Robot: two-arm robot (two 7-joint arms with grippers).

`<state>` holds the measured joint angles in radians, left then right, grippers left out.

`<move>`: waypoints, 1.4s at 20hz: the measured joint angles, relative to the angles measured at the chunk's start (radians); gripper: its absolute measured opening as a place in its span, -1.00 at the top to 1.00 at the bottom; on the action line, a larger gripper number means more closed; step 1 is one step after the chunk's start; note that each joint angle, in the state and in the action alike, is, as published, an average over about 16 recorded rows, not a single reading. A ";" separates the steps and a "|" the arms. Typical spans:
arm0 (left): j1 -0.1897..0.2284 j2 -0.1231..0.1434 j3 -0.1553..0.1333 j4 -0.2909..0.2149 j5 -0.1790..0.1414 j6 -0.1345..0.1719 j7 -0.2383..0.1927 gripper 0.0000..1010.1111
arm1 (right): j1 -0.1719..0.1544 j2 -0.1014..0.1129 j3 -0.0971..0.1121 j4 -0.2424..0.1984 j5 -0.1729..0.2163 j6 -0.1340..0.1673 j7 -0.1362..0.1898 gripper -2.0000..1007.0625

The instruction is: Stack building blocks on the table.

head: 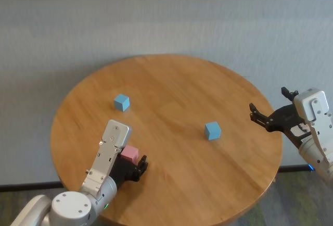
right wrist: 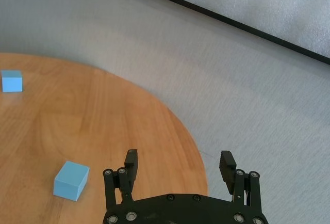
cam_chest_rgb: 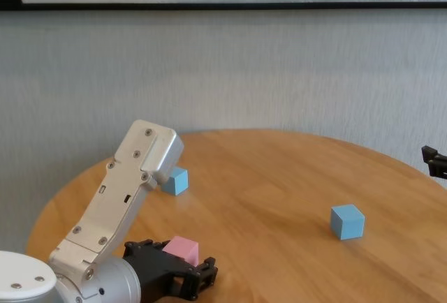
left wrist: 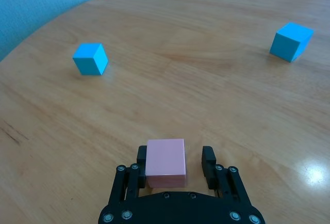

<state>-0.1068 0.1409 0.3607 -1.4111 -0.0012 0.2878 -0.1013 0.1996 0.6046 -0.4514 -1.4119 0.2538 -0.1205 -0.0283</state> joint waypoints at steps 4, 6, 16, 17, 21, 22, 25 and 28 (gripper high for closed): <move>0.003 -0.004 -0.005 -0.002 0.009 -0.001 -0.003 -0.15 | 0.000 0.000 0.000 0.000 0.000 0.000 0.000 -0.99; 0.004 -0.005 -0.008 -0.005 0.015 -0.001 -0.005 -0.05 | 0.000 0.000 0.000 0.000 0.000 0.000 0.000 -0.99; -0.062 0.009 0.005 0.019 0.050 -0.055 -0.085 0.20 | 0.000 0.000 0.000 0.000 0.000 0.000 0.000 -0.99; -0.076 0.012 0.010 0.028 0.053 -0.065 -0.099 0.21 | 0.000 0.000 0.000 0.000 0.000 0.000 0.000 -0.99; -0.139 0.020 0.032 0.077 0.061 -0.109 -0.162 0.21 | 0.000 0.000 0.000 0.000 0.000 0.000 0.000 -0.99; -0.156 0.021 0.038 0.093 0.061 -0.121 -0.178 0.21 | 0.000 0.000 0.000 0.000 0.000 0.000 0.000 -0.99; -0.209 0.021 0.059 0.153 0.058 -0.155 -0.226 0.21 | 0.000 0.000 0.000 0.000 0.000 0.000 0.000 -0.99; -0.260 0.016 0.077 0.219 0.052 -0.182 -0.262 0.21 | 0.000 0.000 0.000 0.000 0.000 0.000 0.000 -0.99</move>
<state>-0.3670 0.1570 0.4380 -1.1920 0.0505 0.1056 -0.3637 0.1996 0.6046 -0.4514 -1.4119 0.2538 -0.1205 -0.0283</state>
